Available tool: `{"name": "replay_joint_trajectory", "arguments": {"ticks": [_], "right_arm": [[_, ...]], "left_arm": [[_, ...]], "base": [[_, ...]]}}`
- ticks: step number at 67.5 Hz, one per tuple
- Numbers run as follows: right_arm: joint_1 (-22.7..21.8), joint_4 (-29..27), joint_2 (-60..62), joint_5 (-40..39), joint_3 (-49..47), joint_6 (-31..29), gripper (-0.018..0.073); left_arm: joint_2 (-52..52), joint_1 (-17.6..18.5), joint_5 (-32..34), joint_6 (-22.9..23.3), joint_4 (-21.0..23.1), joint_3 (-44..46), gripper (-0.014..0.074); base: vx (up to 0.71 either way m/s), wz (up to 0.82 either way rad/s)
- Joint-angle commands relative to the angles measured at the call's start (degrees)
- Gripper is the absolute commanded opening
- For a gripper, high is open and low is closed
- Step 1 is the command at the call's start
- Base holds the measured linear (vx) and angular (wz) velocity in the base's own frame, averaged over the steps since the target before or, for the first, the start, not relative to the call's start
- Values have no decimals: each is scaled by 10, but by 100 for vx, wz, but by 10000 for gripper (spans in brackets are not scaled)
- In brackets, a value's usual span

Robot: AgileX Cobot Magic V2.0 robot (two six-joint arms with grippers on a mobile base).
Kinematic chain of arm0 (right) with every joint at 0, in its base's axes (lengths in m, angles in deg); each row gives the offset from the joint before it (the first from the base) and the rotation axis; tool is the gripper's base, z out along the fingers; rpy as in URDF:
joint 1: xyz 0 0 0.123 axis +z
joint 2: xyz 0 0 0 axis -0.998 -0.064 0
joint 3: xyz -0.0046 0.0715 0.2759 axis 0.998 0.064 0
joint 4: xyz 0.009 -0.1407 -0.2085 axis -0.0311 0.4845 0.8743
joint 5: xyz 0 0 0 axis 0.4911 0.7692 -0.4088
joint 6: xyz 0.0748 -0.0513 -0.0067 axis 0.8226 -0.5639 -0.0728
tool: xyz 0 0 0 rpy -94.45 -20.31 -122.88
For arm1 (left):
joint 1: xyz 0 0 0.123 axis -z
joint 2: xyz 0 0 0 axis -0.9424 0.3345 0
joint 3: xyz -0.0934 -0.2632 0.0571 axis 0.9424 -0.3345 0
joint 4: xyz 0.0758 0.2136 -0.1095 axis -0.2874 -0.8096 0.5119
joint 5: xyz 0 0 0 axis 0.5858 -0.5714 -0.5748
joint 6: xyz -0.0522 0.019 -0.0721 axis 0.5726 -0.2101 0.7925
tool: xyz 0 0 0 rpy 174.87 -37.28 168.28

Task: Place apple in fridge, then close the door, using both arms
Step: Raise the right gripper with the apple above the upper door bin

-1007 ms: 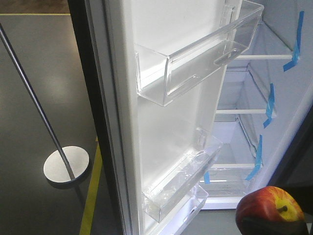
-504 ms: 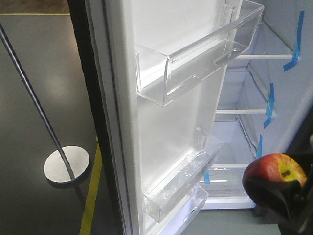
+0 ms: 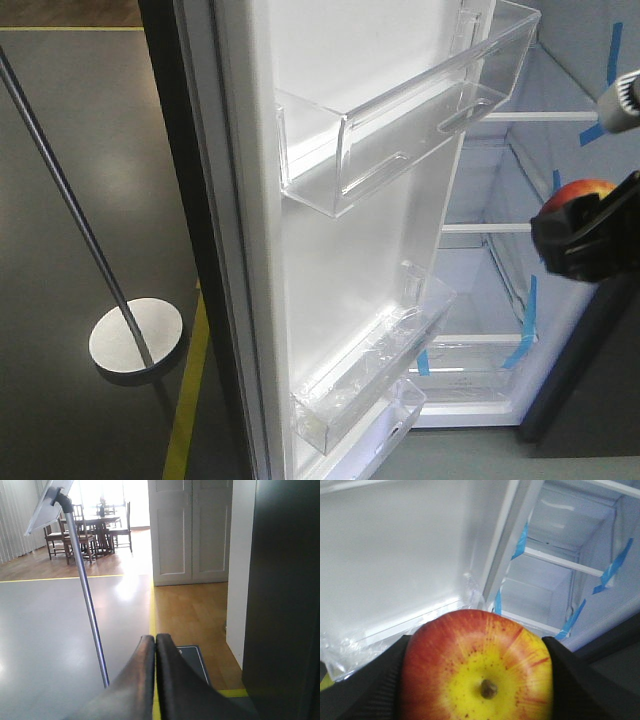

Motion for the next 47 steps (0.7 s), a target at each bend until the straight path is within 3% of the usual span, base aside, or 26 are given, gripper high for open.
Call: {"name": "replay_joint_trajectory", "arguments": {"ticks": [1,11,20,34,47], "right_arm": [[-50,-77,-5,-26,-60,-76,359],[-80,-219,-32,9,-155,-175,359],[-80,-284,-57,12,-237,-215,359],[-80,-352,-109,14,-326,-262,359],[-80,-370,-164,5,-380,-278,359]], "left_arm": [[-8,4,45,4,6,-7,-6],[-8,4,45,4,6,-7,-6],[-8,4,45,4,6,-7,-6],[-8,4,45,4,6,-7,-6],[-8,4,45,4,6,-7,-6]], "base": [[0,0],[0,0],[0,0],[0,0],[0,0]]}}
